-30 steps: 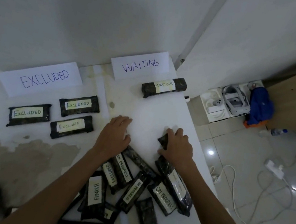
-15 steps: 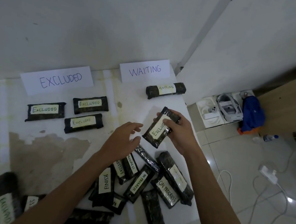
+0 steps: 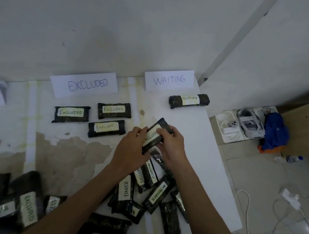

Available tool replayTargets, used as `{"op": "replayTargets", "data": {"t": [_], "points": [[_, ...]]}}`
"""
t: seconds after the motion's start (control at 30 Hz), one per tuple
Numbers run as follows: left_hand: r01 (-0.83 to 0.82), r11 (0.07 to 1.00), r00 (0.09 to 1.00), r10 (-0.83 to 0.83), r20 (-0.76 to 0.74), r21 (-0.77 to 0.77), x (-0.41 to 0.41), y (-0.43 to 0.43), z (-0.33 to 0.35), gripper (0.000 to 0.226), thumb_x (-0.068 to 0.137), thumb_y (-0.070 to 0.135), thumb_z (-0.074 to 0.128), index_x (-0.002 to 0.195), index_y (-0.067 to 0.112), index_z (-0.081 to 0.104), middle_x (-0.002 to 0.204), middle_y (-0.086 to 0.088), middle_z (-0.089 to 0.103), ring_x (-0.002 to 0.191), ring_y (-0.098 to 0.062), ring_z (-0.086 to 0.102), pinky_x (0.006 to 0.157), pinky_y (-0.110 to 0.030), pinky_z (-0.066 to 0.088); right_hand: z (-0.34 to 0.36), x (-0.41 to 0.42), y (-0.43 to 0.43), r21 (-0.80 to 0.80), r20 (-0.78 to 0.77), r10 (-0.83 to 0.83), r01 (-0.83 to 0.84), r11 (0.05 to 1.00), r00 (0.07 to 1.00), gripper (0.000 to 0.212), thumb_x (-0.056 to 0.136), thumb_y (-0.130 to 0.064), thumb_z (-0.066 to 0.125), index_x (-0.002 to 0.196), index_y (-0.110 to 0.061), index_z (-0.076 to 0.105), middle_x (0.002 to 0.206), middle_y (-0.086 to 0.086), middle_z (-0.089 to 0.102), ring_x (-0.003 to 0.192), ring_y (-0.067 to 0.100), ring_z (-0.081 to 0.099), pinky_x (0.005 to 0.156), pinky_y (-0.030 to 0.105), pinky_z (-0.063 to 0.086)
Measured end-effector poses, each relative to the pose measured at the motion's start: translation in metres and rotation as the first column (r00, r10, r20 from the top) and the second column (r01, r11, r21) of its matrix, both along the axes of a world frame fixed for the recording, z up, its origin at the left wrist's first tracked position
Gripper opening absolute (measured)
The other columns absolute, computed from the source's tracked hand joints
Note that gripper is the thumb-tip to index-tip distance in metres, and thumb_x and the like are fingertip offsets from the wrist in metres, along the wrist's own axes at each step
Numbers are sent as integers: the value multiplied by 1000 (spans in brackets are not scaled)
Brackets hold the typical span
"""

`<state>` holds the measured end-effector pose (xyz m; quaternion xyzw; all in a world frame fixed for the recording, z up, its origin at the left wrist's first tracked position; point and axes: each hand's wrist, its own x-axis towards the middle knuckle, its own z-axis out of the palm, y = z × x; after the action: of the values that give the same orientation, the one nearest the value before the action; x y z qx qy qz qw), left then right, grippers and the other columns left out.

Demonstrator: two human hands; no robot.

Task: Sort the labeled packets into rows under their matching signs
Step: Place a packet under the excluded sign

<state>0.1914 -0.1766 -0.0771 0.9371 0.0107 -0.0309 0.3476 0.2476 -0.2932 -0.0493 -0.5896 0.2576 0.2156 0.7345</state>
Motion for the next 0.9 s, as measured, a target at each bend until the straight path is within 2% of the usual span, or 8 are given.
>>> {"op": "replayTargets", "data": {"t": [0.23,0.3,0.4,0.47,0.53,0.67,0.8,0.9], "points": [[-88,994,994,92,-59,66,-27,81,-5,72,74,7,70,138,10,36,128,-10,48,115,-27,46,91,-38,45,-9,-14,38,-242,92,327,-297,924,941,31,87,-30,63,115,-18,56,109,11,65,98,19,64,90,38,53],[-128,987,988,135,-77,93,-40,109,-7,68,74,3,69,136,8,40,127,-12,50,112,-29,47,90,-40,45,-16,-17,49,-337,102,423,-369,866,900,30,86,-31,64,113,-20,57,106,5,64,99,20,63,90,38,52],[-156,980,981,168,-100,122,-58,148,-16,60,73,-8,62,130,4,47,123,-16,54,108,-31,48,87,-42,46,-28,-22,64,-531,153,598,-446,721,786,28,86,-24,65,113,-17,59,104,-4,61,93,10,59,81,24,49],[-167,975,974,186,-127,147,-67,171,-25,60,73,-12,60,129,3,48,124,-16,54,111,-32,47,91,-42,45,-41,-25,70,-681,249,709,-401,613,660,30,85,-15,65,114,-12,59,111,4,59,98,13,56,88,27,47],[-182,969,966,208,-154,168,-71,188,-34,61,73,-13,60,130,4,47,128,-16,52,114,-31,45,95,-41,43,-57,-26,77,-832,272,846,-331,446,458,36,82,-9,65,118,-9,60,115,12,57,105,23,54,93,36,47],[-199,969,957,225,-184,149,-70,204,-47,64,73,-12,59,133,8,46,133,-12,49,122,-29,41,97,-40,42,-77,-21,96,-978,122,983,-154,143,140,43,64,-1,78,105,-11,69,111,16,64,100,36,61,75,42,54],[-202,962,960,232,-158,186,-65,206,-55,64,73,-11,62,133,9,48,137,-15,47,126,-31,40,101,-43,41,-83,-15,105,-997,30,997,-63,34,69,40,57,2,80,94,-13,73,104,13,68,94,34,64,68,39,54],[-153,952,980,181,-83,266,-66,200,-59,62,66,-3,74,125,6,56,127,-20,55,113,-39,51,89,-48,48,-86,-13,105,-999,32,996,-38,35,78,37,57,4,80,89,-13,74,101,12,68,92,33,65,67,36,53]]}}
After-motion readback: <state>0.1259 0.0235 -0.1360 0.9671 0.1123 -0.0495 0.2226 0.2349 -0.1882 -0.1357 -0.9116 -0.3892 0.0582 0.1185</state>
